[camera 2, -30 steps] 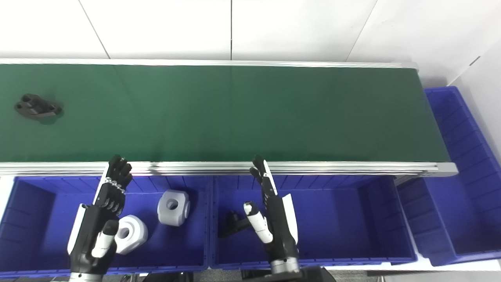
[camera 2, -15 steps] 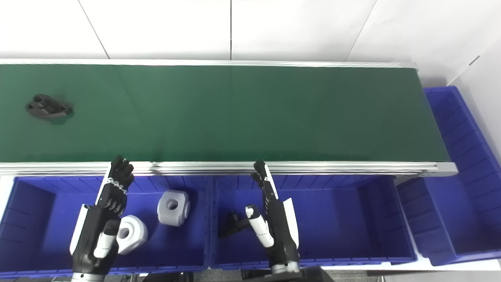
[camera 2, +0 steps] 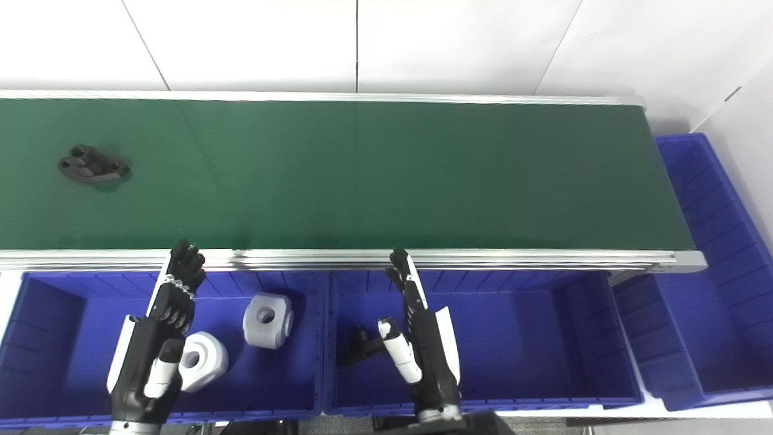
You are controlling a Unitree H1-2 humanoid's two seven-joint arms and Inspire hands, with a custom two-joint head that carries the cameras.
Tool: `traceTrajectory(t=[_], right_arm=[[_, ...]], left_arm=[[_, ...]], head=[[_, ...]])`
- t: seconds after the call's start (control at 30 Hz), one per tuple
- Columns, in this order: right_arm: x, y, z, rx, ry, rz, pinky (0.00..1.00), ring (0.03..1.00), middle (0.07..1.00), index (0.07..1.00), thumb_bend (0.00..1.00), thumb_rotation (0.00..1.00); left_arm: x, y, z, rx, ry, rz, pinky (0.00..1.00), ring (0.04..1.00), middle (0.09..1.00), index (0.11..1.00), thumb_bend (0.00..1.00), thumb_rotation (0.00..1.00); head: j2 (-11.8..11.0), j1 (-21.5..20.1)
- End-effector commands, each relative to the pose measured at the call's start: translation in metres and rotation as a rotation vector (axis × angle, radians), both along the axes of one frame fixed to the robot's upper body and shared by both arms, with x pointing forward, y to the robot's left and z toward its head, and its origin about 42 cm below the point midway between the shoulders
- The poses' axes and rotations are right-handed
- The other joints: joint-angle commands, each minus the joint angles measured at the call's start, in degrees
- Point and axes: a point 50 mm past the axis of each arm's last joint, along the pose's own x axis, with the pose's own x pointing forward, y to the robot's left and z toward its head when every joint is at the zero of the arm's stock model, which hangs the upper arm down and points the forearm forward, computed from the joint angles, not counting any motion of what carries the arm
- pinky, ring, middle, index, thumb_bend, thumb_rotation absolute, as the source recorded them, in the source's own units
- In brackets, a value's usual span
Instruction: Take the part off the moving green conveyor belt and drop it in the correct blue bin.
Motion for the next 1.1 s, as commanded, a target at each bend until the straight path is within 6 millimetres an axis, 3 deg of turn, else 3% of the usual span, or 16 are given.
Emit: traceTrajectory(t=[0.0,0.3,0.63,0.9,1.07], right_arm=[[-0.001,0.024,0.013,0.076,-0.056,0.001,0.97,0.927,0.966,0.984,0.84,1.0],[-0.002,0.023,0.009,0.081,-0.057,0.002,0.97,0.928,0.967,0.979,0.83,1.0],[-0.007,0.002,-0.014,0.1,-0.058,-0.014,1.0,0.968,0.99,1.0,0.84,1.0],[-0.006,-0.016,-0.017,0.105,-0.066,-0.017,1.0,0.981,0.997,1.0,0.84,1.0],[-0.006,-0.025,-0.014,0.121,-0.081,-0.031,1.0,0.986,1.0,1.0,0.88,1.0]], left_arm=[[0.0,-0.001,0.005,-0.01,-0.05,0.001,1.0,0.998,1.0,1.0,0.74,0.83],[-0.002,-0.004,0.001,-0.01,-0.035,0.006,1.0,0.995,1.0,1.0,0.73,0.84],[-0.007,-0.024,-0.008,0.017,0.007,0.036,0.95,0.951,0.966,1.0,0.8,0.79],[-0.005,-0.039,-0.017,-0.014,0.035,0.037,0.91,0.941,0.951,0.995,0.79,0.73],[-0.003,-0.045,-0.02,0.008,0.038,0.032,0.87,0.922,0.937,0.983,0.85,0.73]], head=[[0.03,0.09],[-1.67,1.98],[-10.6,11.87],[-14.18,15.15],[-15.14,15.84]])
